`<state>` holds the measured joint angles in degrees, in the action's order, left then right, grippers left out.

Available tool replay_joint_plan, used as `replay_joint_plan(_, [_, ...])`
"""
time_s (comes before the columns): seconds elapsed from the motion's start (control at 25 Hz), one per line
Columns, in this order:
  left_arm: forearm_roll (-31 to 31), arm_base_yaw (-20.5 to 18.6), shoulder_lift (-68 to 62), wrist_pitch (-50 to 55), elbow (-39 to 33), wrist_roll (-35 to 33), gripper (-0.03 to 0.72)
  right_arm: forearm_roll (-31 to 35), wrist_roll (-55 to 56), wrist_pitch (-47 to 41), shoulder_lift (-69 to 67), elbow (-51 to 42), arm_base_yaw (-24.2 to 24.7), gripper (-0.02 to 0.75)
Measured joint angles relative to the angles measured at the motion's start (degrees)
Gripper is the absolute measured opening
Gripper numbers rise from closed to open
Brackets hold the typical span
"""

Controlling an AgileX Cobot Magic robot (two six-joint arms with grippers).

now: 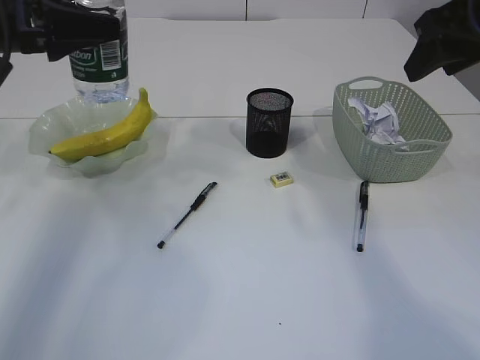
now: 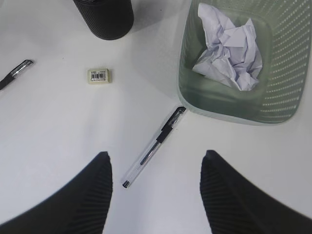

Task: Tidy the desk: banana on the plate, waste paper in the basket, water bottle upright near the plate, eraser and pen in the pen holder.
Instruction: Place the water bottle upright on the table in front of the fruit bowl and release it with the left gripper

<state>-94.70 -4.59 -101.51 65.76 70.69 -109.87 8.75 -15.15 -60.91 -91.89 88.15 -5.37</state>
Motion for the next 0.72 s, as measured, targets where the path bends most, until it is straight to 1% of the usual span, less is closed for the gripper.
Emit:
replay_joint_plan(0.28, [0.0,-3.76,-0.44,0.09,0.0,-3.01,0.442,0.0,0.0,0.0,0.0,0.0,0.0,0.43])
replay_joint_plan(0.52, [-0.13,-4.3,-3.95,0.14,0.0,-6.25,0.442,0.0,0.0,0.0,0.0,0.0,0.0,0.43])
replay_joint_plan(0.72, [-0.9,-5.21,-6.64,0.14,0.0,-7.46,0.442,-0.14,0.0,-0.02,0.0,0.0,0.0,0.43])
